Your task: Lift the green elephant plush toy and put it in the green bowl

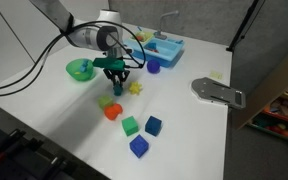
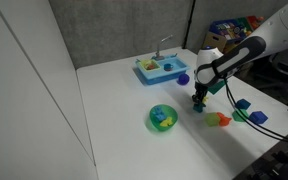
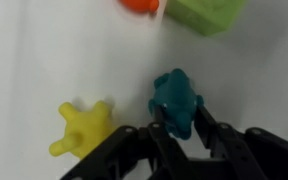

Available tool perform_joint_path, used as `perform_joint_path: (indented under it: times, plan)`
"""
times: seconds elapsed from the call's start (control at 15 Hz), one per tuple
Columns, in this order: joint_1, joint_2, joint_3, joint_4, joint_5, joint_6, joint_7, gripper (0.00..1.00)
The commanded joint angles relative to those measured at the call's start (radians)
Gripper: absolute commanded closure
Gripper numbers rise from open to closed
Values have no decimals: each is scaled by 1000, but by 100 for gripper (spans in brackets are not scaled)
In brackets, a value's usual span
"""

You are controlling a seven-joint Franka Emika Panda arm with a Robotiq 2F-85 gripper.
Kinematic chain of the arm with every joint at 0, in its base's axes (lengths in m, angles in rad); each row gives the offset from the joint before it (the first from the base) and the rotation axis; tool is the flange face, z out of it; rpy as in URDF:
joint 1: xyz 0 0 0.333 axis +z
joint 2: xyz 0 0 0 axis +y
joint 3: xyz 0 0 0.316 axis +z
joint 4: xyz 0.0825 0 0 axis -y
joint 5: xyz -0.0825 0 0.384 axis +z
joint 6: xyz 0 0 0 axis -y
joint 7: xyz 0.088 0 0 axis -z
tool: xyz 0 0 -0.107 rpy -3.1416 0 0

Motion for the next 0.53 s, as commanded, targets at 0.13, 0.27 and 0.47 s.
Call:
perform_joint_path:
  times: [0.13,0.27,0.47]
  plan:
    - [70,-47,-26,39,-36,-113,104,98]
    - [99,-64,-30,44,-51,-133,139,95]
    - [136,-106,-30,33,-69,-144,185,95]
